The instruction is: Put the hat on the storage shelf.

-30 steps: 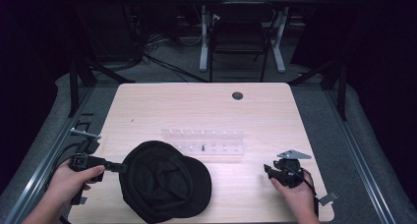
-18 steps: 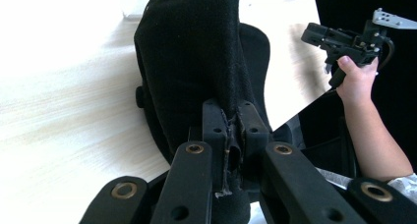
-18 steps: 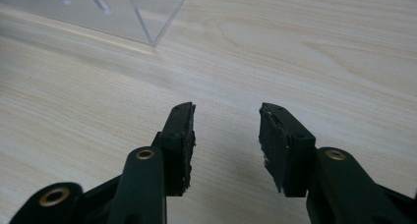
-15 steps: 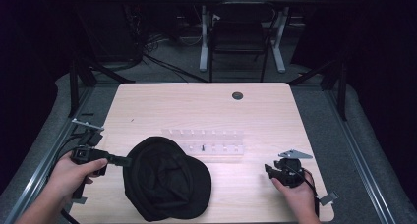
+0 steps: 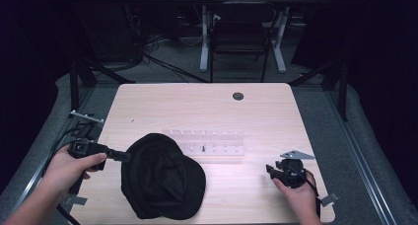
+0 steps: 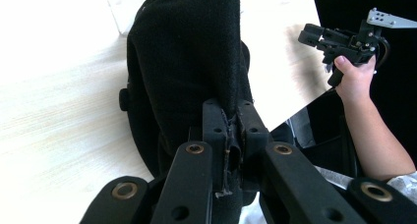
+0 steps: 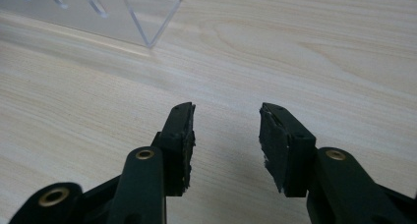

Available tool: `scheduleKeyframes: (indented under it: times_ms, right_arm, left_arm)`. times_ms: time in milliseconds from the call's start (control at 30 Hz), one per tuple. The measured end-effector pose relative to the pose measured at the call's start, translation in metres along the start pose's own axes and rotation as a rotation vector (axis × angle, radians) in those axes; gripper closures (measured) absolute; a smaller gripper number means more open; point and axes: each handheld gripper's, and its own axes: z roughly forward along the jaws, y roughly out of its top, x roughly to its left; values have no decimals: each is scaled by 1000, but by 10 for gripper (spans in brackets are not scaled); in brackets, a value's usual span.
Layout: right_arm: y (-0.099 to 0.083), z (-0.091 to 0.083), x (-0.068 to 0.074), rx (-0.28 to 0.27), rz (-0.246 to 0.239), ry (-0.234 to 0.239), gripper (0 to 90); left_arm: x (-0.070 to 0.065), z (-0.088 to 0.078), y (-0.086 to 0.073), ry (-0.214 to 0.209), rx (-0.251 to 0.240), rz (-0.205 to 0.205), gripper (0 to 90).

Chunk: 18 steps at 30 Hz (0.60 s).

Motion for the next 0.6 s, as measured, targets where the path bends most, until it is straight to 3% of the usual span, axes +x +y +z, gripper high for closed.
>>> scheduleKeyframes:
  times_ms: [333, 600]
  right_arm:
    - [0, 0, 0, 4, 7, 2, 564]
    - [0, 0, 0, 5, 7, 3, 564]
  left_arm:
    - [-15, -20, 8, 34, -14, 19, 860]
    - [-29, -34, 14, 27, -39, 45, 860]
